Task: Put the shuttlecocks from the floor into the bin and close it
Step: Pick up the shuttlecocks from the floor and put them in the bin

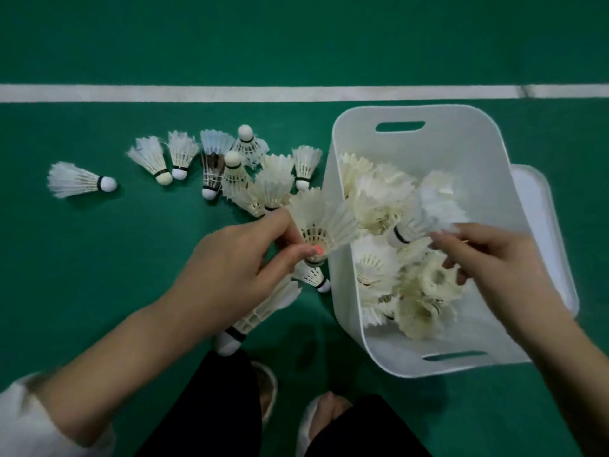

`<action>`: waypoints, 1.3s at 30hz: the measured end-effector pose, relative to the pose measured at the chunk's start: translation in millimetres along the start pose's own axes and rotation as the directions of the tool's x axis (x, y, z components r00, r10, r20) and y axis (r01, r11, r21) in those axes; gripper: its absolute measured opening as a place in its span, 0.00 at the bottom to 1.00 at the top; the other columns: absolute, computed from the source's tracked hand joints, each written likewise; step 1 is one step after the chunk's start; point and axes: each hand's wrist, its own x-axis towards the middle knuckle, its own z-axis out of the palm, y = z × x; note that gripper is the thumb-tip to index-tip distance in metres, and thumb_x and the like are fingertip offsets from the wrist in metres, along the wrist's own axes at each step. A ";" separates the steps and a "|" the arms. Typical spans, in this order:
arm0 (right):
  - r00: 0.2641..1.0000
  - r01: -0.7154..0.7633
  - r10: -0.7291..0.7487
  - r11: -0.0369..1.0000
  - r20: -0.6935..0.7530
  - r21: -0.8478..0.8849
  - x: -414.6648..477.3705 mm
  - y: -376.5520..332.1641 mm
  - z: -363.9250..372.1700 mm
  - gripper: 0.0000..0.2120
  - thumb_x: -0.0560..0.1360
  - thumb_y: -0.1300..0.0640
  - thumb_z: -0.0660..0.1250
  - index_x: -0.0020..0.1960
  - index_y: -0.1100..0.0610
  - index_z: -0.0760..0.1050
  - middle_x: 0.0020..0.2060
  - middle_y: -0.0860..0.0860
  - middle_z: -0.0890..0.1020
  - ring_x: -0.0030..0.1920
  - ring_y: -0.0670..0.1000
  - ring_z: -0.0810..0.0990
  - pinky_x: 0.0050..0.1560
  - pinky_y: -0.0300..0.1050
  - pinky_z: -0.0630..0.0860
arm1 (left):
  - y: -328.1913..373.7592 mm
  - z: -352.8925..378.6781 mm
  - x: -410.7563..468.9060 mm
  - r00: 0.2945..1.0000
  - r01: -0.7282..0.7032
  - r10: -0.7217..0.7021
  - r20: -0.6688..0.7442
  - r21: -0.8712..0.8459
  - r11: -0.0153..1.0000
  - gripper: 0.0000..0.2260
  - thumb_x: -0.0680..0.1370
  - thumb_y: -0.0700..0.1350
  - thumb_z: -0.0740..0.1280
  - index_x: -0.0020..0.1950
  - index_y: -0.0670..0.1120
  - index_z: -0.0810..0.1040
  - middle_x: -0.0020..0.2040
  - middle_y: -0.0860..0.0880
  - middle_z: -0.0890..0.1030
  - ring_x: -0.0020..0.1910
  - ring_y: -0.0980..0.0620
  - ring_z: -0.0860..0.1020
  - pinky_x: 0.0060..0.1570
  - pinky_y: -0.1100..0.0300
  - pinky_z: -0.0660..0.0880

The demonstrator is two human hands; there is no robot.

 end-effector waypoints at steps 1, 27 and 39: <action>0.998 0.013 -0.013 1.000 0.059 0.001 -1.0 3.1 6.0 0.05 0.72 0.58 0.69 0.38 0.52 0.80 0.30 0.48 0.79 0.28 0.41 0.73 0.28 0.29 0.69 | 1.1 0.6 -0.8 1.000 -0.002 0.002 0.001 -0.009 1.000 0.12 0.74 0.63 0.56 0.43 0.56 0.69 0.37 0.57 0.78 0.26 0.54 0.71 0.24 0.64 0.65; 0.845 0.495 -0.430 0.854 0.318 -0.162 -17.2 -14.4 30.6 0.07 0.73 0.52 0.65 0.48 0.50 0.80 0.38 0.41 0.76 0.38 0.44 0.76 0.37 0.35 0.72 | 22.2 9.7 5.3 0.992 -0.084 0.082 0.094 0.019 0.996 0.09 0.74 0.60 0.58 0.46 0.56 0.72 0.37 0.68 0.75 0.26 0.62 0.71 0.26 0.73 0.64; 0.863 0.322 -0.214 0.931 0.457 -0.173 -22.2 14.7 -34.6 0.13 0.66 0.39 0.65 0.40 0.46 0.83 0.36 0.47 0.80 0.35 0.43 0.77 0.35 0.26 0.69 | 5.9 1.4 3.4 0.999 -0.045 0.047 0.009 -0.141 0.989 0.14 0.75 0.57 0.58 0.51 0.49 0.73 0.43 0.55 0.78 0.43 0.56 0.77 0.43 0.69 0.71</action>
